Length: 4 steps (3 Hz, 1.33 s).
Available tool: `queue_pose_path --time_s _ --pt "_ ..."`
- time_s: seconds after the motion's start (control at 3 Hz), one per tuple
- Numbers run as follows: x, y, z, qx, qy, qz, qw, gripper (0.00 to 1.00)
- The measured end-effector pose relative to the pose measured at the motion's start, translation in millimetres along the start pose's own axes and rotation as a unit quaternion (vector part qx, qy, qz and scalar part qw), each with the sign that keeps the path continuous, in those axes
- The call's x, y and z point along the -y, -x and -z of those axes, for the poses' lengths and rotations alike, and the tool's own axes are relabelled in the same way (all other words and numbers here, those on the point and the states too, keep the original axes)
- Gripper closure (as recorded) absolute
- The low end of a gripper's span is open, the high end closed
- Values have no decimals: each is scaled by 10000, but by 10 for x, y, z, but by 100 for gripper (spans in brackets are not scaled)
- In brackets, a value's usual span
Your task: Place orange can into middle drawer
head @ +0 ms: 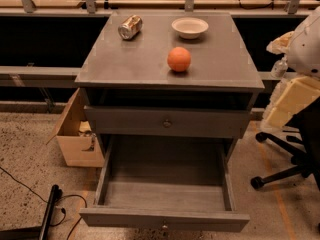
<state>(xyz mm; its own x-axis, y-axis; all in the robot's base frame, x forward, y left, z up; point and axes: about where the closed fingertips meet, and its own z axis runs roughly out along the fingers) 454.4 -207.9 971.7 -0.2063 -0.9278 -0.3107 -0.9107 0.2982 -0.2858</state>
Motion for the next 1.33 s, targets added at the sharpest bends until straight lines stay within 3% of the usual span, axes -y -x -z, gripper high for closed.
queue_pose_path --time_s 0.33,0.67,1.0,1.33 --pt "149 201 -271 839 -140 -184 9962 0" --pt "364 459 -610 1794 -197 -411 9827 0" --pt "635 619 -942 2386 -286 -834 9671 0" --pt "958 703 -1195 2865 -414 -1389 9471 0"
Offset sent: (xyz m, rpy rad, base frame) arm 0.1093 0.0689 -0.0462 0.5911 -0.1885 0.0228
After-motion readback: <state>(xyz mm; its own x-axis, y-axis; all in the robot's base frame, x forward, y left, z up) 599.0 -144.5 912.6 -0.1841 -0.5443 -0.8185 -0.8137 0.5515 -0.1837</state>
